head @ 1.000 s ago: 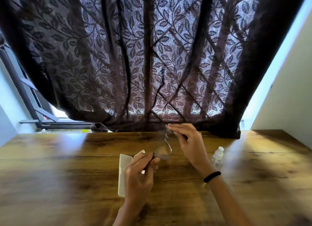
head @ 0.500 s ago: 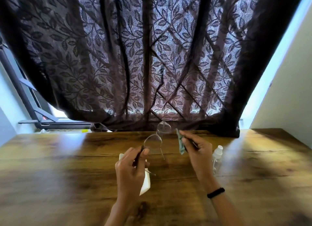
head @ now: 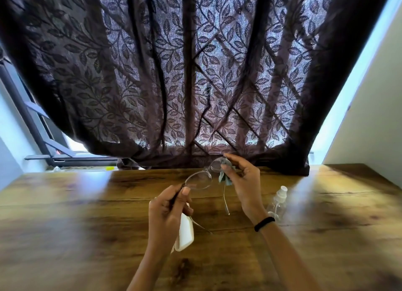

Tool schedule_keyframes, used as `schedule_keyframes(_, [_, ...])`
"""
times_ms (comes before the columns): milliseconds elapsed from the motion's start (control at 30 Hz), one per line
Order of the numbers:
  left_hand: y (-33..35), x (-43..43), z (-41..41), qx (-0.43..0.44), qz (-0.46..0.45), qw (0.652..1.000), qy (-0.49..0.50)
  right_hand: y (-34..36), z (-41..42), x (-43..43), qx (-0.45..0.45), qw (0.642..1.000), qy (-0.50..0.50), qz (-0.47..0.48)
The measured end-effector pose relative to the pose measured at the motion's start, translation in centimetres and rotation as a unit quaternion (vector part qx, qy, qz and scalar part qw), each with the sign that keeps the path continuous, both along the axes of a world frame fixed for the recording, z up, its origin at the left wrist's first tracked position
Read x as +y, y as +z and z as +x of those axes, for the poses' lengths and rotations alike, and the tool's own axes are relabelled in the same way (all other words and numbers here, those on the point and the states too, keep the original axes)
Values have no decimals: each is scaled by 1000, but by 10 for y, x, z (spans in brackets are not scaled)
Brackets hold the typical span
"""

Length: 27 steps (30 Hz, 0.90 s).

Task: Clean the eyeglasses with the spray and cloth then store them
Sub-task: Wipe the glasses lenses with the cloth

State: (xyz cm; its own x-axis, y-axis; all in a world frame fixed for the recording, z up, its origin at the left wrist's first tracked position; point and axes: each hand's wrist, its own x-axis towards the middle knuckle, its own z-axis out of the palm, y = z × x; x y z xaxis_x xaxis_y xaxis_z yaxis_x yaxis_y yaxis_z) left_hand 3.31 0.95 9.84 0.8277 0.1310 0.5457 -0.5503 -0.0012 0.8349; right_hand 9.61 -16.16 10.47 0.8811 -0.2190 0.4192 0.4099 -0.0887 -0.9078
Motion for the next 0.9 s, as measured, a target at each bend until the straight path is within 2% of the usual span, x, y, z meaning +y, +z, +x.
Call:
schedule_keyframes(233, [5, -5, -2, -7, -38, 999, 16, -18, 2, 2, 40, 995, -56, -74])
schedule_keyframes(600, [3, -8, -1, 13, -102, 994, 26, -82, -21, 12, 153, 985, -53, -51])
schedule_keyframes(900, [-1, 2, 2, 34, -72, 997, -9, -56, -9, 1, 114, 990, -71, -38])
